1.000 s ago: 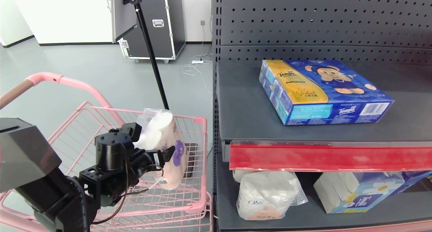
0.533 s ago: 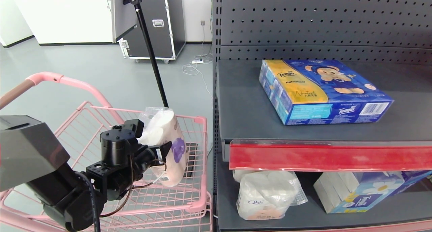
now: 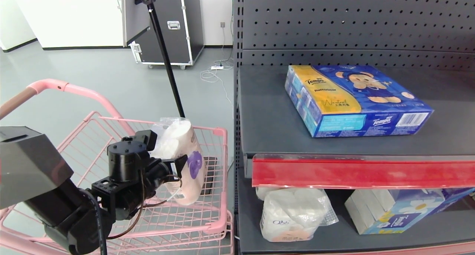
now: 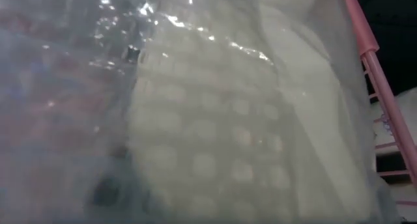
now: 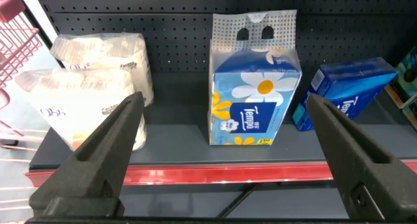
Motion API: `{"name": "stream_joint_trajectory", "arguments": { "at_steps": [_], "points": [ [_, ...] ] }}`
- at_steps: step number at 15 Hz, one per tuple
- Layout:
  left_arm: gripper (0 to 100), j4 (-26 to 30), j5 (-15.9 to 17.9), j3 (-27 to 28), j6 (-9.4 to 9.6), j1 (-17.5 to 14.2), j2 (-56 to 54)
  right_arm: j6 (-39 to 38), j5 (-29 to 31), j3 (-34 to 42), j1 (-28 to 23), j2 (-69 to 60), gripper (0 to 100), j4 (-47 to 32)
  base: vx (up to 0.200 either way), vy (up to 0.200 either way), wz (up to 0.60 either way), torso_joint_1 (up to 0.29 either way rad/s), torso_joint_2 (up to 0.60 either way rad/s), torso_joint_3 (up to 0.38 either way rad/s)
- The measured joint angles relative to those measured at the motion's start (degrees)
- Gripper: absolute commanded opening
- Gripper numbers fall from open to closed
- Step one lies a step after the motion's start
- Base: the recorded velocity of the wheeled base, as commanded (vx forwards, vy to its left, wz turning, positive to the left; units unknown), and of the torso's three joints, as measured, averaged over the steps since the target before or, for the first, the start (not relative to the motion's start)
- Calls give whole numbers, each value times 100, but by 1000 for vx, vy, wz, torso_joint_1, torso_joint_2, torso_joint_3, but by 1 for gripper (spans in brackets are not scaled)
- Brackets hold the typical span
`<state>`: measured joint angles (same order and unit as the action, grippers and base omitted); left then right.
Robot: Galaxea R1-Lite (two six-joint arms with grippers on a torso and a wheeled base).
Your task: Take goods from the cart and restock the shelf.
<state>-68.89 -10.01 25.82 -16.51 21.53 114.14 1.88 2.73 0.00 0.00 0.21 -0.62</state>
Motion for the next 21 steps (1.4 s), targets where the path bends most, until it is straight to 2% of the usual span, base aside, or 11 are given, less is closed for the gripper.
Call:
{"name": "stream_joint_trajectory", "arguments": {
  "at_steps": [3, 6, 10, 13, 17, 18, 21],
  "points": [
    [0, -30, -2, -17, 15, -100, -510, 4, 0, 0, 0, 0, 100, 0, 0, 0, 0, 0, 0, 0],
    [0, 246, 9, -190, 67, -128, -1293, 4, -6, 0, 0, 0, 100, 0, 0, 0, 0, 0, 0, 0],
    [0, 1097, 18, -545, 371, -128, -2760, 4, -9, 0, 0, 0, 100, 0, 0, 0, 0, 0, 0, 0],
    [0, 2409, 128, -510, 578, -124, -4207, 9, -9, 0, 0, 0, 100, 2, 0, 0, 0, 0, 0, 0],
    [0, 5288, 235, 325, 841, -122, -6238, 6, -11, 0, 0, 0, 100, 0, 0, 0, 0, 0, 0, 0],
    [0, 5814, 254, 510, 907, -119, -6682, 6, -9, 0, 0, 0, 100, 0, 0, 0, 0, 0, 0, 0],
    [0, 6856, 508, 712, 1063, -116, -7868, 6, -9, 0, 0, 0, 100, 0, 0, 0, 0, 0, 0, 0]
  ]
}}
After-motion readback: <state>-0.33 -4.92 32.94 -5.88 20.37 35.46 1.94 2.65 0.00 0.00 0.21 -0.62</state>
